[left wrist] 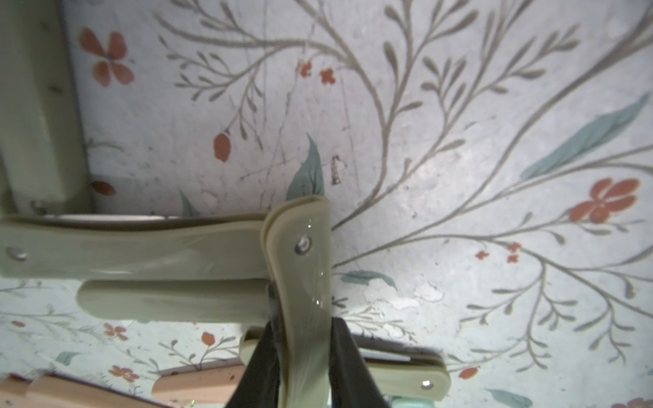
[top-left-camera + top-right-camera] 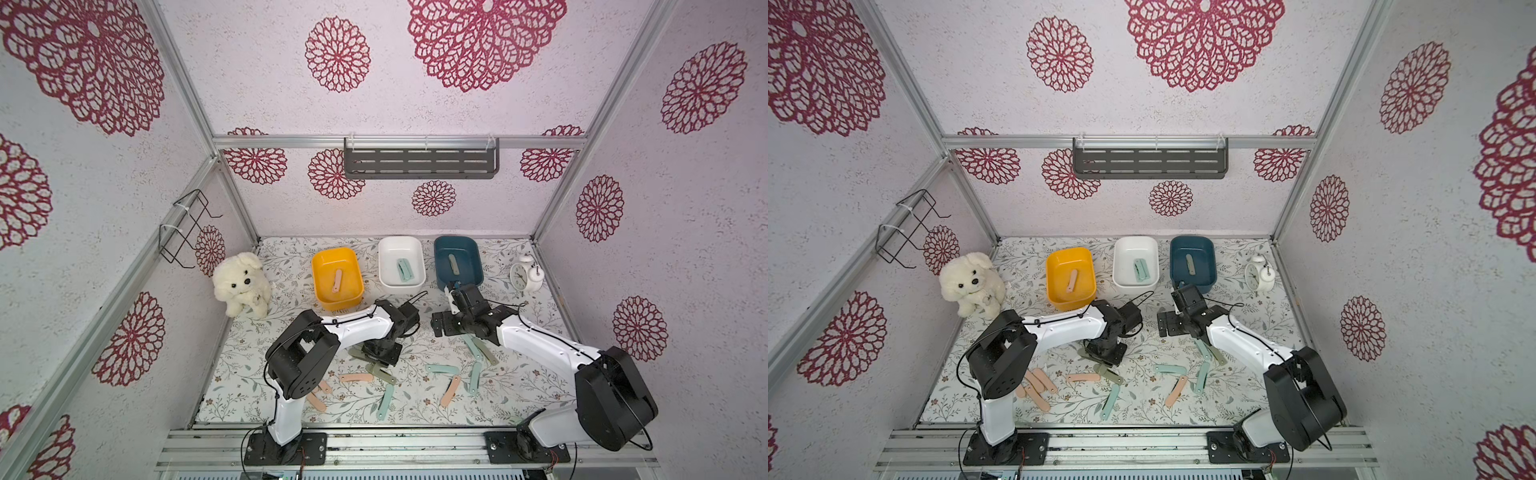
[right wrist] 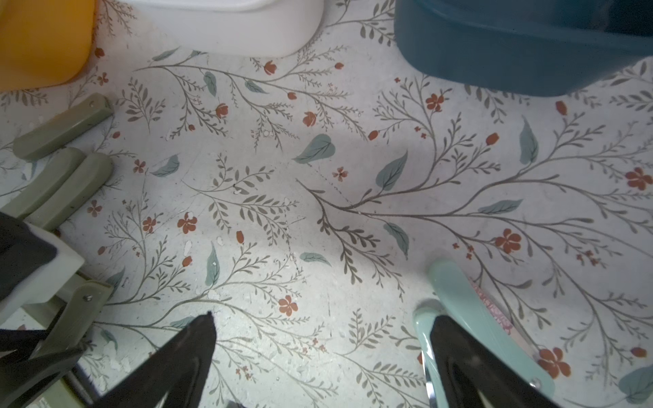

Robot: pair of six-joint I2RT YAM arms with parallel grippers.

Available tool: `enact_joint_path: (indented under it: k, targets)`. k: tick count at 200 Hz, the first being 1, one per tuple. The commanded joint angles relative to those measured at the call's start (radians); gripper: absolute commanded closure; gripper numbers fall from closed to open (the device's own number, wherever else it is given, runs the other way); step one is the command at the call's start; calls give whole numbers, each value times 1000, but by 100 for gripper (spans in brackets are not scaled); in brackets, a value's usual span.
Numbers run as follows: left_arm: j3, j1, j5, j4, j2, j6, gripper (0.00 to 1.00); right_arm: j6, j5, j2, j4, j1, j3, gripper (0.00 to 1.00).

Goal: Place the fruit knives into the storage box by color
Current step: Pick up the fruit knife from the center of the board, then place the fruit knife in the storage box.

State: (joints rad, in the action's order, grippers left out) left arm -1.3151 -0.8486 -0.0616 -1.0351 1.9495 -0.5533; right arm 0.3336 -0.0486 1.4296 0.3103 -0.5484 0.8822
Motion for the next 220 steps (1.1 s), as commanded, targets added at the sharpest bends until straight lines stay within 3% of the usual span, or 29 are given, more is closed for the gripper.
enact_joint_path:
  k: [1,48,175,220]
  targets:
    - [-24,-13,-4,-14,-4,-6,83,-2,-5,-47,-10,12,18,1]
    - [-48,-12,17,9,-38,-18,95,0,-4,-58,-10,17,20,1]
    - [-134,22,66,91,-67,-64,100,17,42,-119,-28,72,-21,1]
    - [-361,49,83,183,3,-91,100,61,76,-202,-110,182,-80,1]
